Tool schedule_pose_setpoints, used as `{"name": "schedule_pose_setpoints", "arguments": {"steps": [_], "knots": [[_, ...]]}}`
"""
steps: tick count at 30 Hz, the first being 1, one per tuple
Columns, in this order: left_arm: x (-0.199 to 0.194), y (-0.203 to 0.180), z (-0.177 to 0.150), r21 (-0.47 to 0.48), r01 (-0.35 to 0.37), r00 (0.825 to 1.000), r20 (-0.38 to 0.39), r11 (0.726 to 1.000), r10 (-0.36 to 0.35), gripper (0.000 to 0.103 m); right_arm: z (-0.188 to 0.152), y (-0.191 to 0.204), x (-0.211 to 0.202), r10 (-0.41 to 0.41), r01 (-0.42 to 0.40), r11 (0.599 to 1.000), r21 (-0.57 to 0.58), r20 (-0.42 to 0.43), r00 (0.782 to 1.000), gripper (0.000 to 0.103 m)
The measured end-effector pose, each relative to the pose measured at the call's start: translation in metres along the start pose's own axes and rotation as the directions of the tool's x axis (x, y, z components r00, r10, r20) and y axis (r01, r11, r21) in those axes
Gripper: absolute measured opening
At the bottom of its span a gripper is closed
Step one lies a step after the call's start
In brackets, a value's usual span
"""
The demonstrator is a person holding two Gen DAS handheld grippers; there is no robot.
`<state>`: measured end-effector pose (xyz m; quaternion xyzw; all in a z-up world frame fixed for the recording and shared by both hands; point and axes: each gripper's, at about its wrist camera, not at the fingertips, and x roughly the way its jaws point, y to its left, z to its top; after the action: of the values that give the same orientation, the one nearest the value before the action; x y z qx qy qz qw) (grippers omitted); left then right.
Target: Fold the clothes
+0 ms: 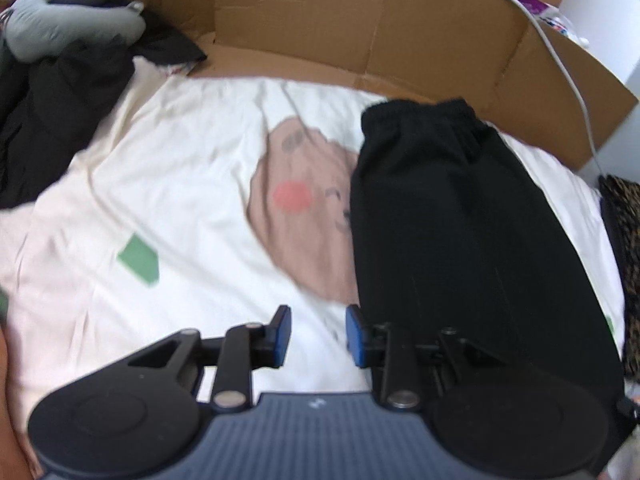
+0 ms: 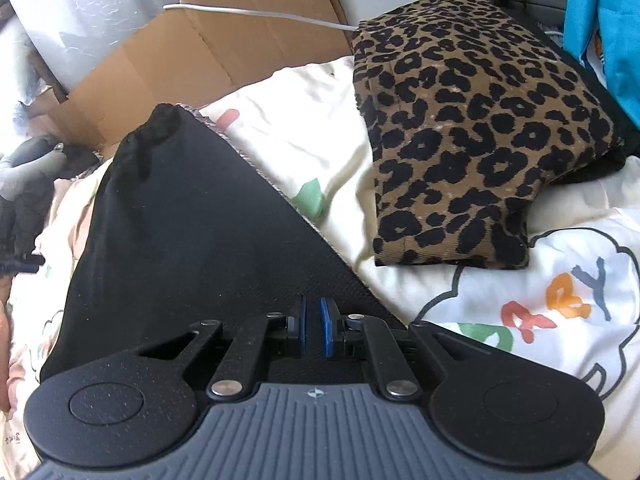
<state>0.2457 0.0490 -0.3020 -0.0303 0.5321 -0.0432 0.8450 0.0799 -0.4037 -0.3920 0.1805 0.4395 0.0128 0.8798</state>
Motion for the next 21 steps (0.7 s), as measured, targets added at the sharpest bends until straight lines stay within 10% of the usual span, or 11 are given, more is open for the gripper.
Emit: {"name": "schedule_pose_setpoints", "arguments": {"steps": [21], "knots": [[0.012, -0.043, -0.107, 0.009, 0.089, 0.992, -0.095, 0.996, -0.088, 0.032, -0.003, -0.007, 0.004, -0.120, 0.107, 0.985, -0.137, -0.090, 0.989, 0.009]]}}
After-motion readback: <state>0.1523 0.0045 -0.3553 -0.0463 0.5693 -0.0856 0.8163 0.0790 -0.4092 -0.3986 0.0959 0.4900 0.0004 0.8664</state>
